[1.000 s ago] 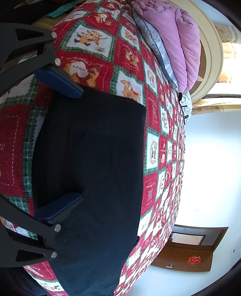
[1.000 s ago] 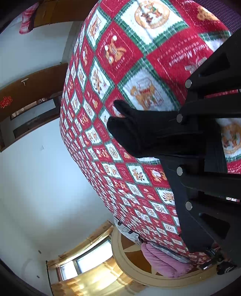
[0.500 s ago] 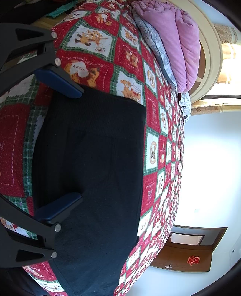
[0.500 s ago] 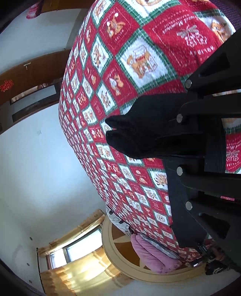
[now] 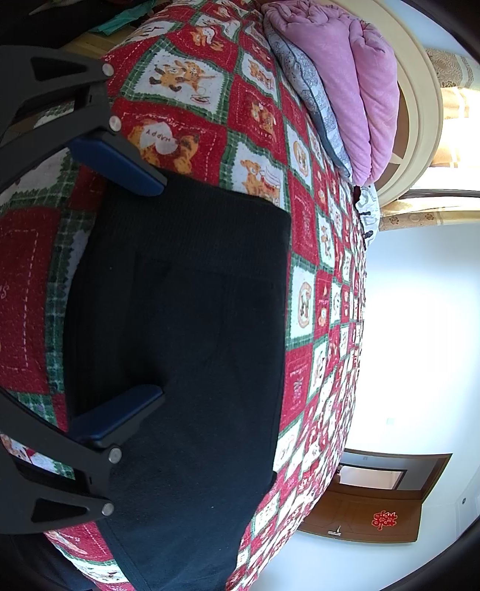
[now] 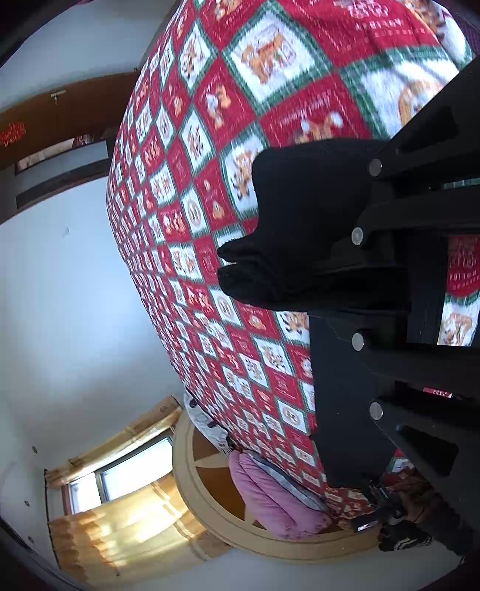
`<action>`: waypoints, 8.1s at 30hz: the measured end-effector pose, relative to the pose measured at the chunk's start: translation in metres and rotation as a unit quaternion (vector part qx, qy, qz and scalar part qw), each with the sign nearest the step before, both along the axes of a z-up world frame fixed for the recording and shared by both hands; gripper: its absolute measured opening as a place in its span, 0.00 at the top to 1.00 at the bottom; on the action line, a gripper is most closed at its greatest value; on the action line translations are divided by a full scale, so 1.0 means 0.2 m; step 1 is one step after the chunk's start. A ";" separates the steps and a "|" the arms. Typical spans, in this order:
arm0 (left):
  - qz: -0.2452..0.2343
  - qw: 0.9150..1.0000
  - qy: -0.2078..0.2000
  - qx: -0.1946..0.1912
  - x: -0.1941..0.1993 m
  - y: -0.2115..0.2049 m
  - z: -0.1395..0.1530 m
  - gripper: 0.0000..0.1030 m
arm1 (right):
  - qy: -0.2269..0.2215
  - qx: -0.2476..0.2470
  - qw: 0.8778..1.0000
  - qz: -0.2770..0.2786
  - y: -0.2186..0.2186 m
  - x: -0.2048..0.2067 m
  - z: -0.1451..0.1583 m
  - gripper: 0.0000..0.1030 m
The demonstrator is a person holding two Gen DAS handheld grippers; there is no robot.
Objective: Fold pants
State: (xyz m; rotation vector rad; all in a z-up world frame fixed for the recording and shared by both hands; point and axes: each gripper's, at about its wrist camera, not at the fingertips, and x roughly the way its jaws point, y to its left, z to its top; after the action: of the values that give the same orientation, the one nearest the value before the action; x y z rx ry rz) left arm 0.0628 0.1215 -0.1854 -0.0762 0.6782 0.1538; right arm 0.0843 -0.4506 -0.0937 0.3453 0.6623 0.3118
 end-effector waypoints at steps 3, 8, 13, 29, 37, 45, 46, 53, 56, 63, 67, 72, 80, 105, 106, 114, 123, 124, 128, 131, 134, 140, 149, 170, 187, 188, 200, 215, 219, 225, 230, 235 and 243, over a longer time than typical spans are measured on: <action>0.000 1.000 0.000 0.000 0.00 0.00 0.00 0.00 | 0.002 -0.002 1.000 0.014 0.08 0.01 -0.01 0.86; 0.000 1.000 -0.001 0.000 0.00 0.00 0.00 0.00 | 0.005 -0.012 0.999 0.038 0.20 0.02 -0.03 0.86; 0.000 1.000 -0.001 0.000 0.00 0.00 0.00 0.00 | 0.011 -0.019 0.998 0.053 0.30 0.04 -0.06 0.86; 0.000 1.000 -0.002 -0.001 0.00 0.00 0.00 0.00 | 0.009 -0.034 0.995 0.092 0.63 0.09 -0.09 0.86; 0.000 1.000 -0.002 -0.001 0.00 0.00 0.00 0.00 | -0.001 -0.062 0.992 0.114 0.81 0.10 -0.08 0.86; 0.007 1.000 -0.010 -0.005 -0.01 0.01 0.01 0.00 | -0.014 -0.101 0.986 0.131 0.98 0.08 -0.08 0.86; 0.010 1.000 -0.011 -0.006 -0.01 0.02 0.02 0.00 | -0.015 -0.106 0.985 0.132 1.00 0.07 -0.08 0.86; 0.010 1.000 -0.010 -0.008 0.02 0.03 0.01 0.00 | -0.019 -0.135 0.980 0.144 1.13 0.07 -0.12 0.86; 0.010 1.000 -0.010 -0.008 0.02 0.02 0.00 0.00 | -0.021 -0.144 0.978 0.152 1.18 0.07 -0.14 0.86; 0.010 1.000 -0.010 -0.008 0.02 0.03 0.00 0.00 | -0.007 -0.197 0.964 0.176 1.30 0.07 -0.25 0.84; 0.010 1.000 -0.011 -0.008 0.00 0.03 0.00 0.00 | 0.012 -0.258 0.945 0.199 1.37 0.05 -0.36 0.75; 0.010 1.000 -0.011 -0.008 0.00 0.03 0.00 0.00 | -0.005 -0.266 0.933 0.242 1.41 -0.04 -0.36 0.61; 0.028 0.999 -0.022 -0.027 -0.02 0.02 0.06 0.00 | 0.003 -0.150 0.961 0.231 1.19 -0.03 -0.24 0.61; -0.283 0.944 0.087 -0.147 0.23 -1.19 0.22 0.51 | 0.068 -0.139 0.987 -0.036 0.43 0.08 -0.19 0.61; -0.280 0.944 0.088 -0.147 0.22 -1.19 0.21 0.58 | 0.068 -0.139 0.987 -0.037 0.43 0.09 -0.20 0.61; -0.282 0.947 0.085 -0.126 0.16 -1.18 0.20 0.95 | 0.066 -0.144 0.987 -0.034 0.47 0.09 -0.23 0.61; -0.265 0.947 0.105 -0.148 0.15 -1.07 0.11 0.95 | 0.067 -0.141 0.987 -0.029 0.49 0.09 -0.24 0.61; -0.265 0.946 0.107 -0.154 0.16 -1.06 0.09 0.93 | 0.069 -0.147 0.987 -0.024 0.51 0.09 -0.25 0.61; -0.255 0.948 0.099 -0.162 0.16 -1.04 0.11 0.75 | 0.079 -0.173 0.981 -0.018 0.53 0.11 -0.31 0.61; -0.234 0.962 0.057 -0.128 0.13 -1.03 0.20 0.51 | 0.073 -0.157 0.985 -0.017 0.50 0.11 -0.29 0.61; -0.243 0.965 0.018 -0.099 0.14 -1.07 0.29 0.46 | 0.041 -0.113 0.992 -0.038 0.42 0.10 -0.21 0.53; -0.262 0.965 0.015 -0.006 0.26 -1.30 0.29 0.40 | 0.030 -0.019 0.998 -0.046 0.28 0.17 -0.16 0.53; -0.193 0.980 0.046 0.006 0.39 -1.14 0.13 0.15 | 0.085 -0.103 0.989 -0.065 0.35 0.35 -0.32 0.53; -0.212 0.976 0.046 -0.024 0.35 -1.09 0.15 0.15 | 0.020 -0.195 0.981 -0.007 0.59 0.09 -0.25 0.52; -0.105 0.994 0.041 0.005 0.17 -0.35 0.23 0.14 | -0.054 -0.185 0.980 -0.043 0.61 0.01 -0.14 0.49; -0.086 0.995 0.043 0.006 0.15 -0.26 0.23 0.14 | -0.053 -0.186 0.980 -0.045 0.61 0.01 -0.14 0.48; 0.025 0.991 0.046 -0.124 0.05 0.38 0.05 0.14 | -0.053 -0.210 0.976 -0.030 0.69 -0.02 -0.18 0.47; 0.019 0.995 0.043 -0.091 0.00 0.27 0.02 0.48 | -0.050 -0.226 0.972 -0.024 0.73 -0.03 -0.20 0.47; 0.026 0.995 0.045 -0.085 -0.01 0.25 0.07 0.71 | -0.049 -0.224 0.973 -0.030 0.72 -0.03 -0.20 0.47; 0.017 0.993 0.047 -0.107 -0.01 0.20 0.17 0.78 | -0.046 -0.214 0.975 -0.043 0.68 -0.02 -0.19 0.47; 0.007 0.989 0.038 -0.141 0.00 0.20 0.23 0.78 | -0.045 -0.212 0.975 -0.048 0.67 -0.01 -0.19 0.47; -0.023 0.987 0.014 -0.161 -0.01 0.13 0.34 0.78 | -0.047 -0.209 0.975 -0.053 0.66 -0.01 -0.17 0.47; -0.090 0.983 -0.021 -0.159 -0.02 -0.07 0.52 0.78 | -0.040 -0.191 0.978 -0.068 0.59 0.00 -0.13 0.47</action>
State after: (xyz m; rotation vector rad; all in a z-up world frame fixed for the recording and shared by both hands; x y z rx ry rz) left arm 0.0588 0.1072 -0.0812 -0.3232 0.6588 -0.1303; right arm 0.0836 -0.3318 -0.1197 0.0107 0.6015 0.0626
